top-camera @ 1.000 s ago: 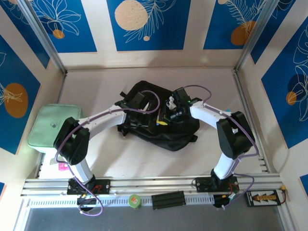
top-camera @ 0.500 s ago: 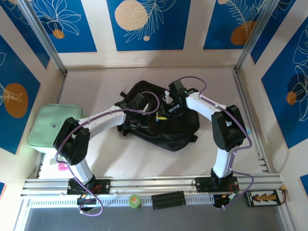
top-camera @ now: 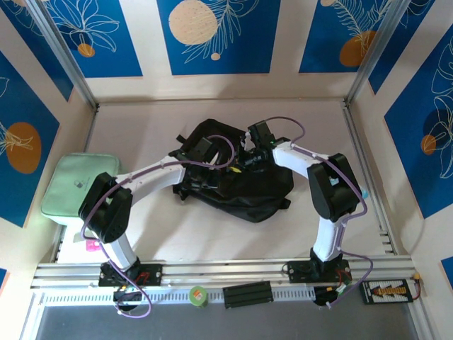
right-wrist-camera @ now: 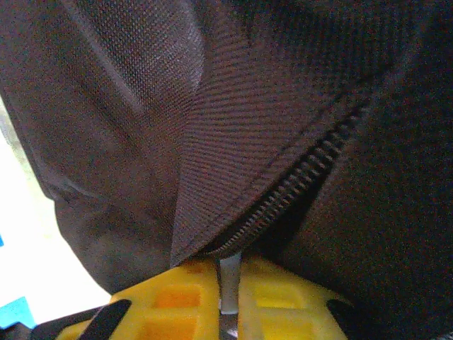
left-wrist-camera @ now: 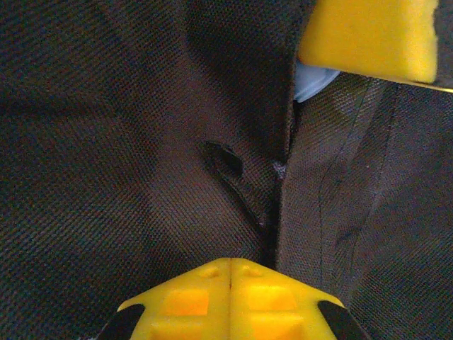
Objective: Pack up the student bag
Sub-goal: Place the loose stationery in the student bag.
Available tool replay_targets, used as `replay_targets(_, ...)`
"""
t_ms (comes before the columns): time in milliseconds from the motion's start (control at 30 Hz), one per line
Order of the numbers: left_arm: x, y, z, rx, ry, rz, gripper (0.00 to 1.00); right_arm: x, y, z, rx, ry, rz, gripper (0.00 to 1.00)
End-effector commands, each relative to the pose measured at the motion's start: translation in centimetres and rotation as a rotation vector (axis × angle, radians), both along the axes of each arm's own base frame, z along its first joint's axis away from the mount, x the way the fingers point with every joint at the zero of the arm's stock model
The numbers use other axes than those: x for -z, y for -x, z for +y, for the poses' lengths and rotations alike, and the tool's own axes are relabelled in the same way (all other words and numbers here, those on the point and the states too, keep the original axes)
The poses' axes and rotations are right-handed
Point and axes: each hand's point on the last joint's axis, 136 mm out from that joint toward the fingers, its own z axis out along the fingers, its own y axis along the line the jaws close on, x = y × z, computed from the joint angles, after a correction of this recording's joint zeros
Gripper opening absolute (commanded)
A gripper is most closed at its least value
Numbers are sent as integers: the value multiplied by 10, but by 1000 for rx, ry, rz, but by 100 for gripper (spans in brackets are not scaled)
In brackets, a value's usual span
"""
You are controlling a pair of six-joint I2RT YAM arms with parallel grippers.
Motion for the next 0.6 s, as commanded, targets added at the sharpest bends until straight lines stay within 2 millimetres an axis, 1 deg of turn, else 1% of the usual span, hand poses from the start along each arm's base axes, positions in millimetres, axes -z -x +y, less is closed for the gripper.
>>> replay_targets(0,-1,2,3,-8,16,15,3,-22,-12,5,27,-51,-71,21)
replay_targets(67,-2,1,3,-9,13,12,3,-18,-9,1,26,-19,-67,25)
replay_targets(100,-3,1,3,-8,15,10,3,-20,-6,-2,25,-14,-73,26)
replay_targets(267,-12,0,7,-22,14,-9,4,-33,11,-20,34,30,-106,25)
replay_targets(367,-21,-2,7,-32,32,-27,5,-28,22,-29,40,74,-89,23)
replay_targets(433,-25,-4,7,-42,41,-35,6,-22,26,-28,29,80,-68,20)
replay_targets(500,-31,-5,9,-62,52,-48,9,-16,27,-22,10,87,-60,17)
replay_targets(567,-38,-5,13,-88,62,-63,10,-15,25,-15,-5,98,-72,17)
